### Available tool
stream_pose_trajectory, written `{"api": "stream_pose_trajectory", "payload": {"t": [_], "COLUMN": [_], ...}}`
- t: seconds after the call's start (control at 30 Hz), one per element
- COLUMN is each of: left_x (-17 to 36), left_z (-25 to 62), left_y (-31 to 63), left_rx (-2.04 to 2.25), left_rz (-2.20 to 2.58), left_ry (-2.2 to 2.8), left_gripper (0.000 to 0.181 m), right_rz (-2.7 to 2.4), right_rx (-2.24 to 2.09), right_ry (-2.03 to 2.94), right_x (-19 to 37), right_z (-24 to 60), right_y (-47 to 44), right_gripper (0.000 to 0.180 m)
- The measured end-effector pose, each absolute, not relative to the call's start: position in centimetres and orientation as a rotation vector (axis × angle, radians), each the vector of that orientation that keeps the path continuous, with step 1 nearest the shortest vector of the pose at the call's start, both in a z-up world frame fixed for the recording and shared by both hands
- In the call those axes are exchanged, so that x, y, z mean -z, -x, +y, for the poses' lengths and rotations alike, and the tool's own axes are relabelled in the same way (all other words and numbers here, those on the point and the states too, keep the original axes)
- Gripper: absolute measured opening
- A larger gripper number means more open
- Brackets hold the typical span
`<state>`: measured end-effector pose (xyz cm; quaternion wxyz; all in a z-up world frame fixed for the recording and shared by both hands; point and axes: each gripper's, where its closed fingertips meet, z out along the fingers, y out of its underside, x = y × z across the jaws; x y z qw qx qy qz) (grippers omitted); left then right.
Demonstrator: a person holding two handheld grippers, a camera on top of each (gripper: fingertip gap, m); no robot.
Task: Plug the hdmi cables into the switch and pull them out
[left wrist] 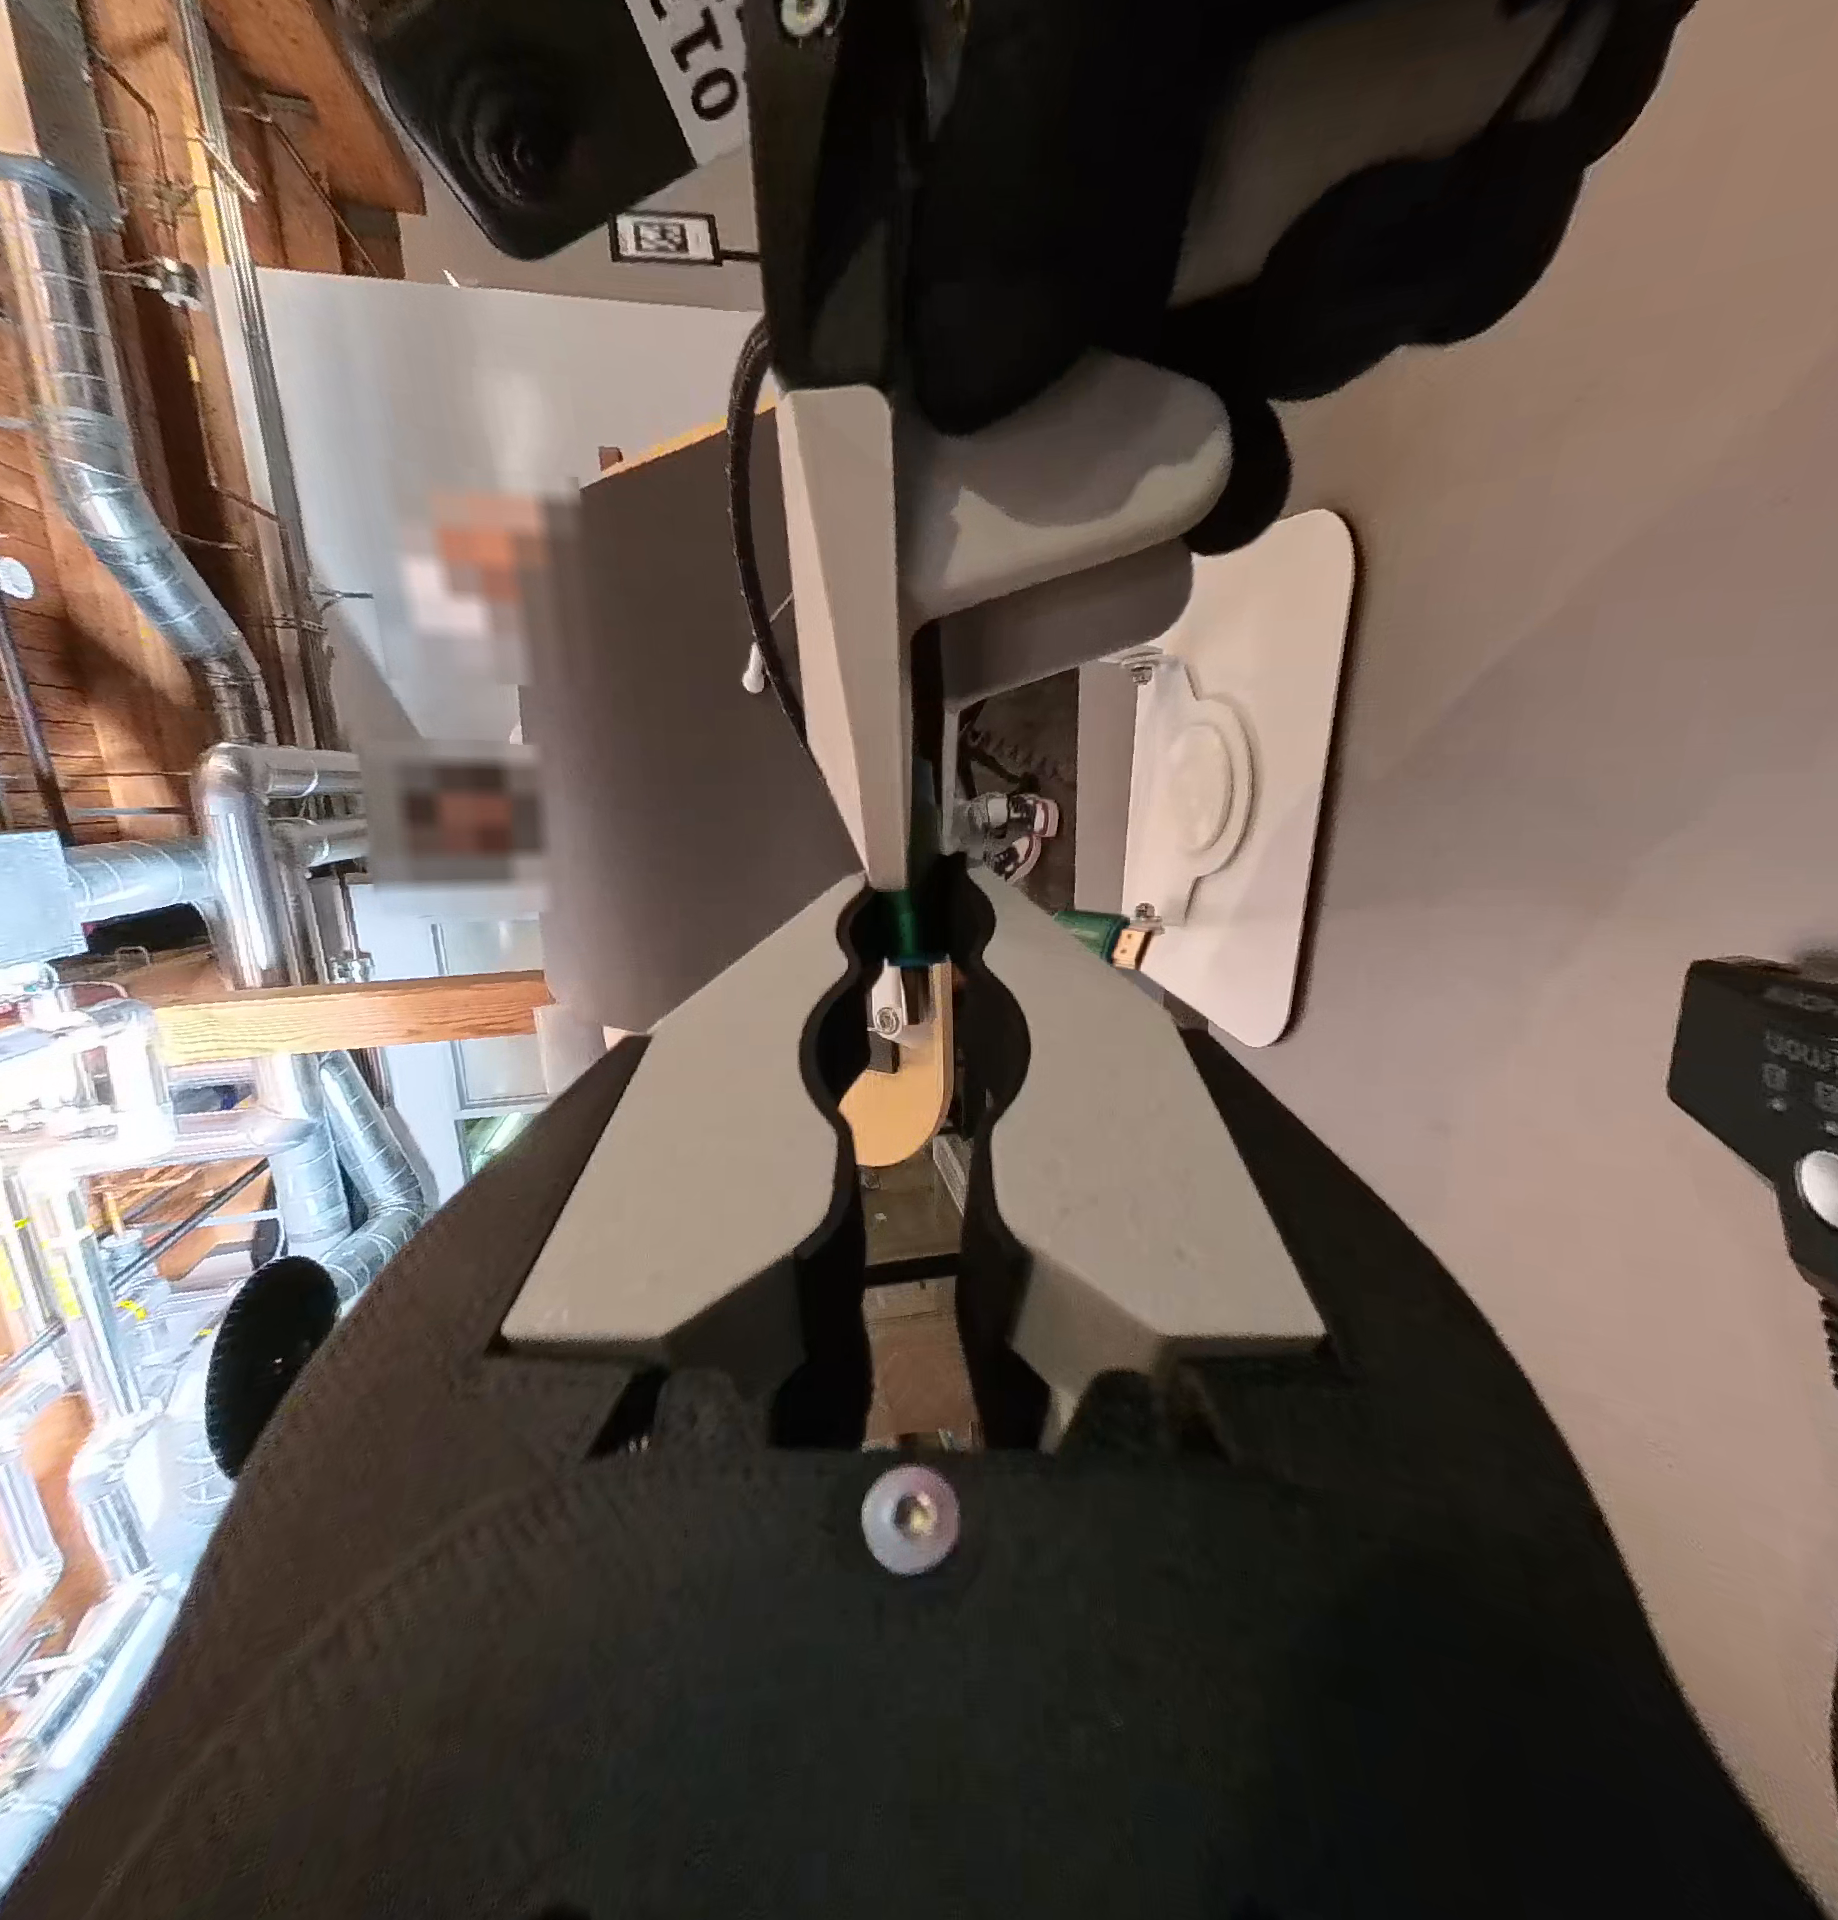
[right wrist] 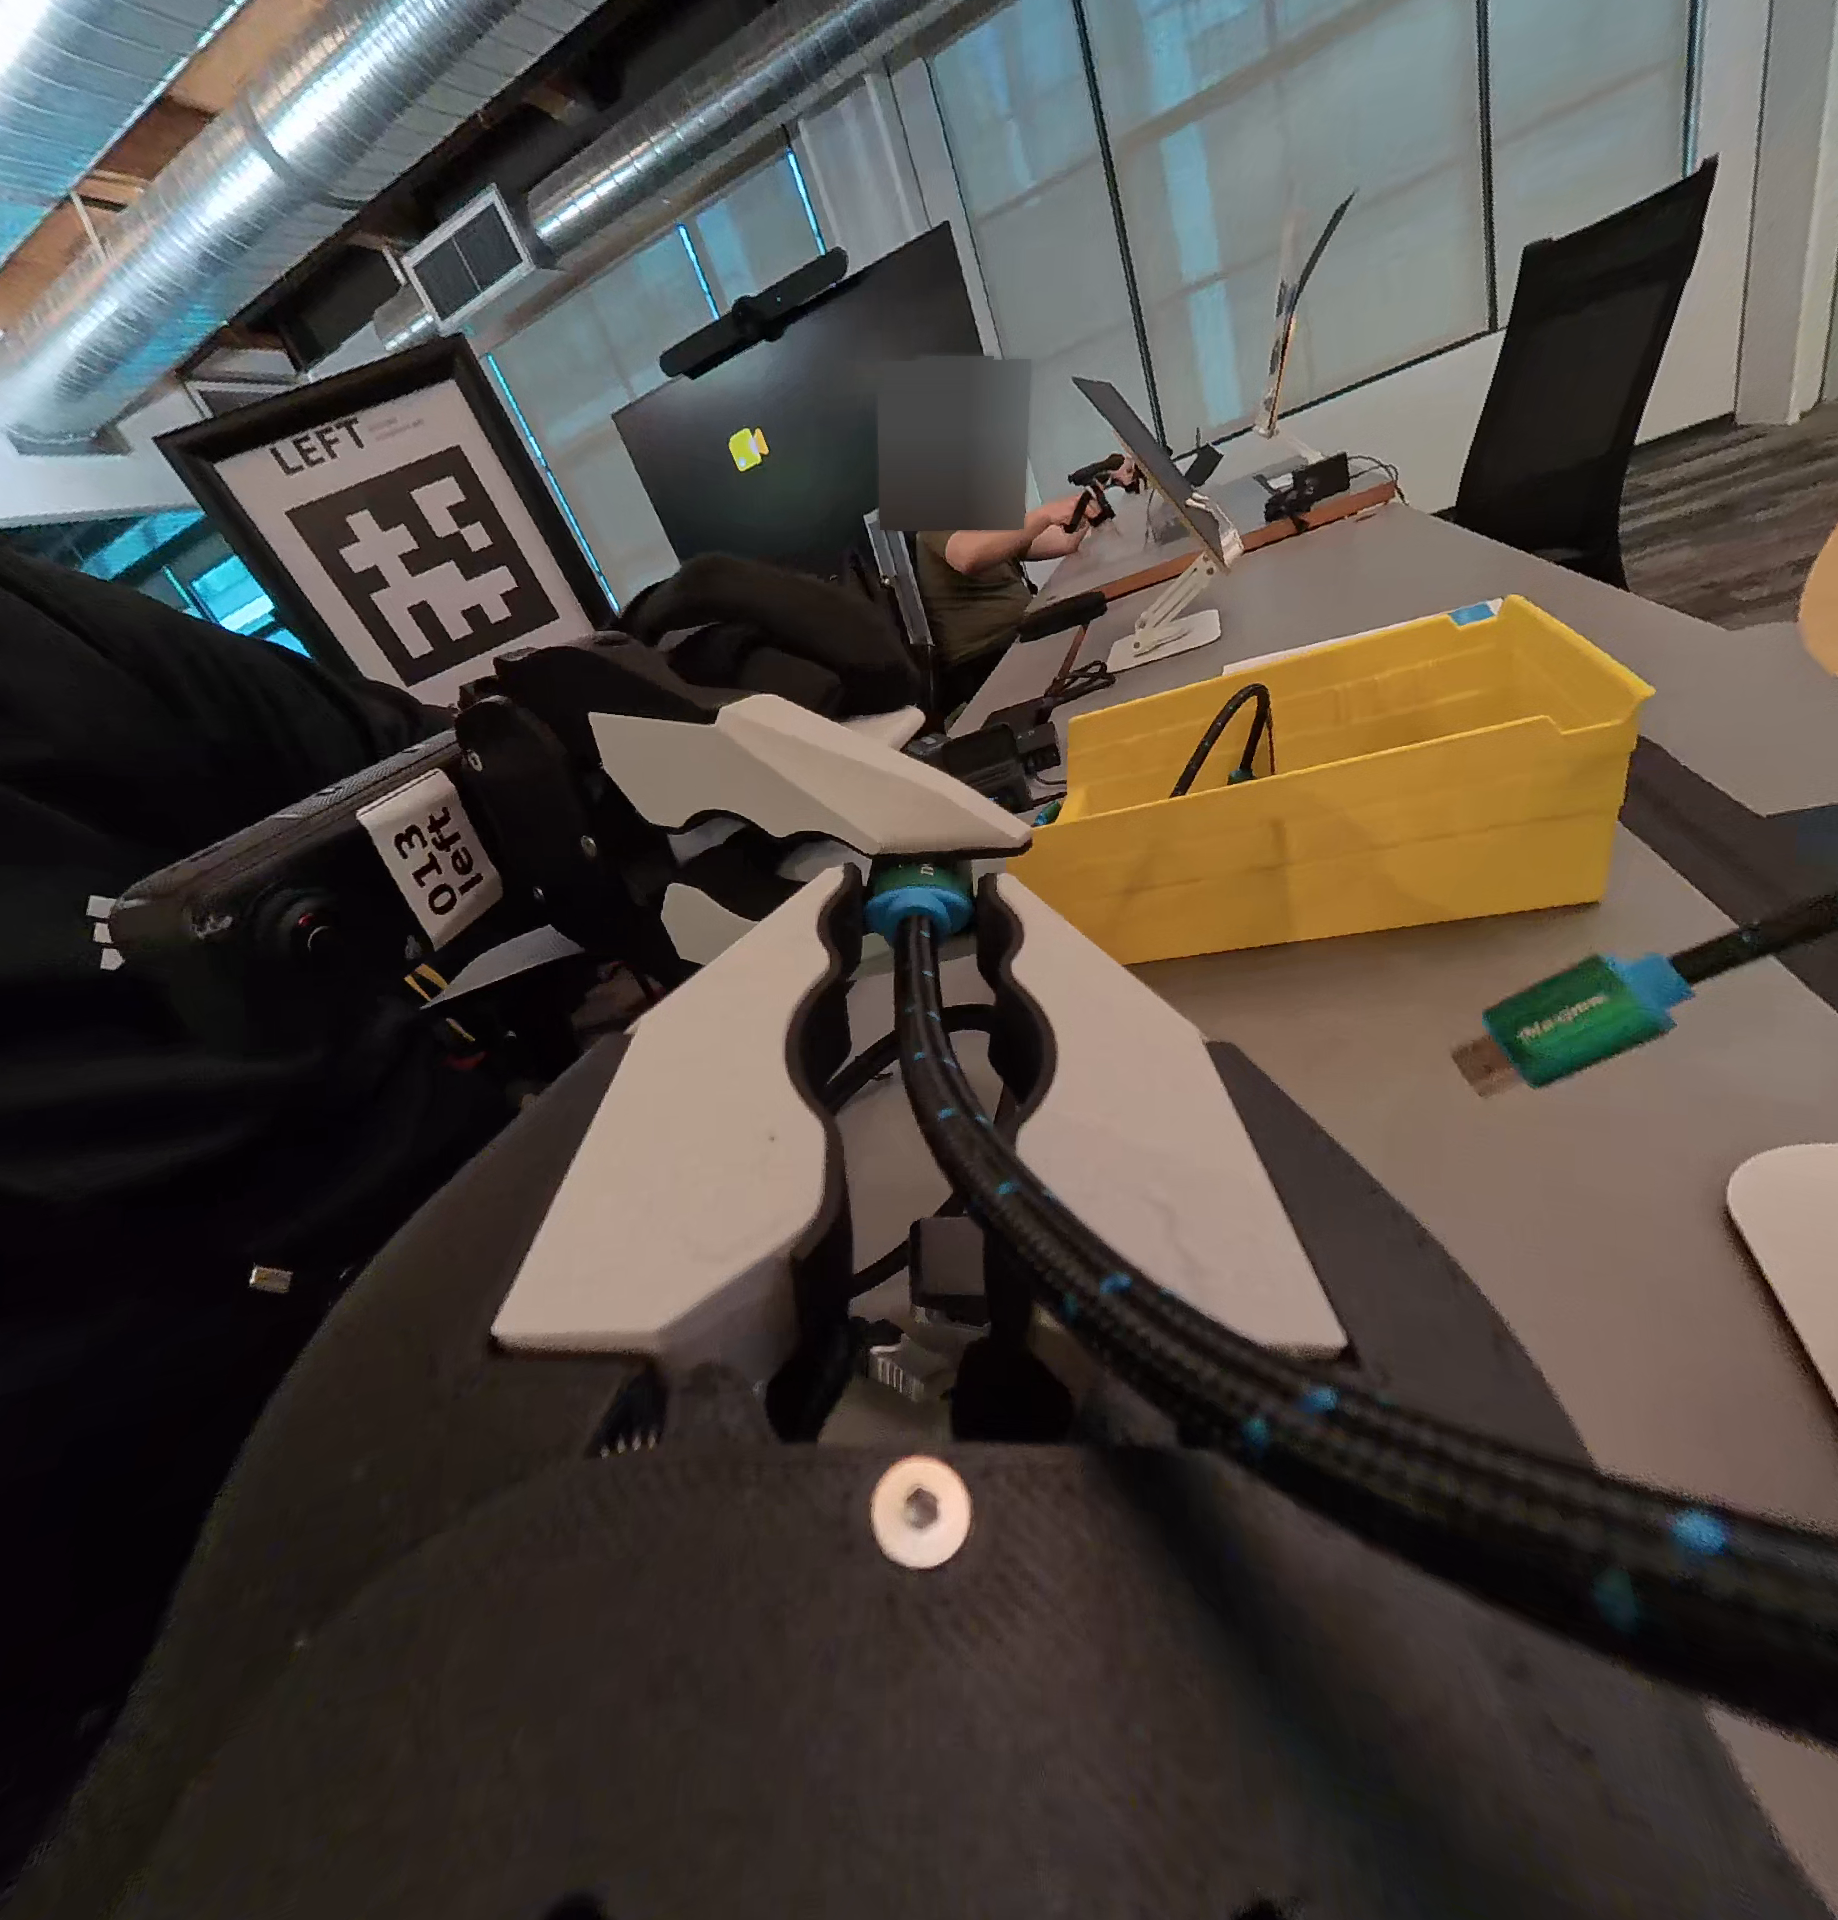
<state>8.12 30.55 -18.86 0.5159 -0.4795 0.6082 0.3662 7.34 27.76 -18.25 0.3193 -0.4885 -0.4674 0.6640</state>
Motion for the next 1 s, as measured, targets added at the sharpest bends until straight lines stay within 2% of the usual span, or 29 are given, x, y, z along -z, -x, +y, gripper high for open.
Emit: {"api": "stream_pose_trajectory", "payload": {"t": [0.63,0.77,1.0], "left_x": [18.4,17.9,18.2], "left_z": [30.3,30.3,30.5], "left_y": [-9.1,-9.0,-8.6], "left_rx": [-0.859,-0.852,-0.894], "left_rz": [1.411,1.392,1.403], "left_ry": [1.1,1.098,1.09], "left_gripper": [0.009,0.009,0.009], "right_rz": [-1.257,-1.209,-1.23], "right_rx": [-1.725,-1.753,-1.748], "right_ry": [1.243,1.235,1.244], "right_x": [17.9,17.7,18.0], "right_z": [27.7,28.3,28.0], "right_y": [-8.5,-9.0,-8.5], "right_gripper": [0.019,0.024,0.018]}}
